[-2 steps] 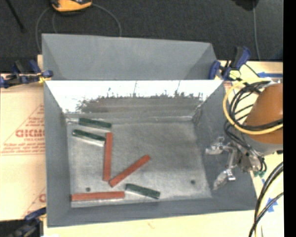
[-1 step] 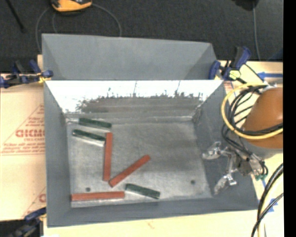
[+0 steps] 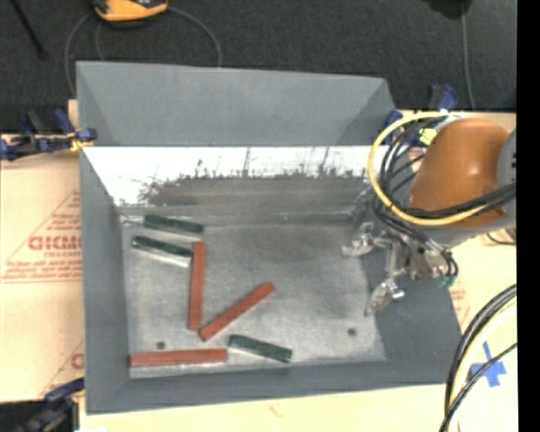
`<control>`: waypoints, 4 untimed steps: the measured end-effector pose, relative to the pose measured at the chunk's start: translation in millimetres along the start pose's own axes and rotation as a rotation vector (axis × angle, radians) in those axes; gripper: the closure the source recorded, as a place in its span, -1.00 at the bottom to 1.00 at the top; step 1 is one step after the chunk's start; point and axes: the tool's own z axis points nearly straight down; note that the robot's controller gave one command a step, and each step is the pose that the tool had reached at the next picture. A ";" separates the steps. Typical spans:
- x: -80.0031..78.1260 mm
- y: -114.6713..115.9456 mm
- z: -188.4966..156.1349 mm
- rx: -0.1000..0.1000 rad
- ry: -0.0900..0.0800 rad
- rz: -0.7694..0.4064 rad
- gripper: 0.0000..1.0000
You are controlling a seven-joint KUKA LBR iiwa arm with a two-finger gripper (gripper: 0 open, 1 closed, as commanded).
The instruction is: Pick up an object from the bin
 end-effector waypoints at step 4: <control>-63.2 99.5 47.8 -0.002 0.002 -0.226 -1.00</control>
Offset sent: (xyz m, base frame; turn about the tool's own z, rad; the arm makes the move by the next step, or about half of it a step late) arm 0.0587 0.0780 -0.0388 0.0142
